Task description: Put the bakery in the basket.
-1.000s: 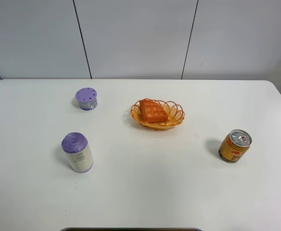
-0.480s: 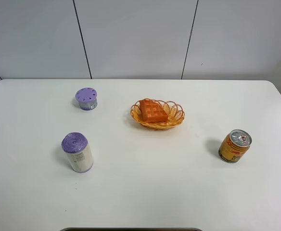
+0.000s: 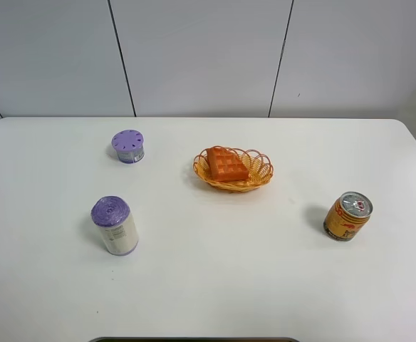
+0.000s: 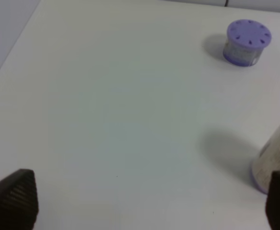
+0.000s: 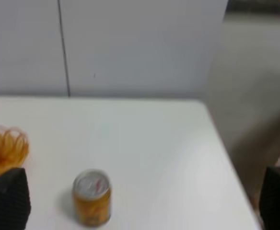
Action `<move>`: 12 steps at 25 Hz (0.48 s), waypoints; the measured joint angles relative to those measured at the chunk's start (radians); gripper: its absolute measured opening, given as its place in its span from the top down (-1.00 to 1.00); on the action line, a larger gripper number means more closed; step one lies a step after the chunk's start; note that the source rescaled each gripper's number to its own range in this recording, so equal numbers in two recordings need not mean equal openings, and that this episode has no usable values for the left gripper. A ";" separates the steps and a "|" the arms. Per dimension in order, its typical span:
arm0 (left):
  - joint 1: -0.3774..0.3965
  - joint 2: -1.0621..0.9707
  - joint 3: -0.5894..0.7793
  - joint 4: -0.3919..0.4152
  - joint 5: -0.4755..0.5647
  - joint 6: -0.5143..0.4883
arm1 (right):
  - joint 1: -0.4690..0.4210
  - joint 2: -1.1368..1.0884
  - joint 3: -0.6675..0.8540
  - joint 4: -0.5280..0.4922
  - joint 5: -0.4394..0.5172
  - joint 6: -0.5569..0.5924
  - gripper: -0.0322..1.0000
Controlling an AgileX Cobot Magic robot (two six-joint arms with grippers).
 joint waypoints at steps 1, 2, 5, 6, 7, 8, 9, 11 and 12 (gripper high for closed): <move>0.000 0.000 0.000 0.000 0.000 0.000 | 0.000 -0.016 0.049 0.006 -0.001 0.016 -1.00; 0.000 0.000 0.000 0.000 0.000 0.000 | 0.000 -0.031 0.094 0.011 -0.003 0.025 -1.00; 0.000 0.000 0.000 0.000 0.000 0.000 | 0.000 -0.038 0.199 0.036 -0.019 0.036 -1.00; 0.000 0.000 0.000 0.000 0.000 0.000 | 0.000 -0.038 0.222 0.044 -0.026 0.036 -1.00; 0.000 0.000 0.000 0.000 0.000 0.000 | 0.000 -0.038 0.245 0.055 -0.036 0.037 -1.00; 0.000 0.000 0.000 0.000 0.000 0.000 | 0.000 -0.038 0.265 0.062 -0.052 0.038 -1.00; 0.000 0.000 0.000 0.000 0.000 0.000 | 0.000 -0.038 0.283 0.064 -0.061 0.045 -1.00; 0.000 0.000 0.000 0.000 0.000 0.000 | 0.000 -0.038 0.308 0.070 -0.075 0.045 -1.00; 0.000 0.000 0.000 0.000 0.000 0.000 | 0.000 -0.038 0.320 0.070 -0.084 0.045 -1.00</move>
